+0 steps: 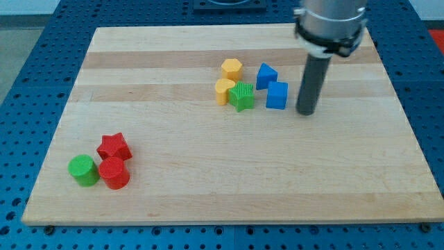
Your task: Slide the group of blocks left a bit
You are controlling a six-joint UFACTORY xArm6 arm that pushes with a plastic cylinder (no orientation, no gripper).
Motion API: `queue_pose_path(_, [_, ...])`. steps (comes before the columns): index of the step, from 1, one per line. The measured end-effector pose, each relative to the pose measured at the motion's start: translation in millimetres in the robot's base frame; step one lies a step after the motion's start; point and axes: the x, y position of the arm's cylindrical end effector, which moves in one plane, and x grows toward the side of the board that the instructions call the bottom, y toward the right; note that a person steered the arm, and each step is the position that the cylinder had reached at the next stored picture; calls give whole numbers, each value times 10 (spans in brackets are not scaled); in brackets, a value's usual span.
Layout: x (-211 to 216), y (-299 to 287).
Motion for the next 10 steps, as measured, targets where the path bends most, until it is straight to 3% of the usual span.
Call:
queue_pose_path(6, [-321,-615])
queue_pose_path(10, [-391,-1602])
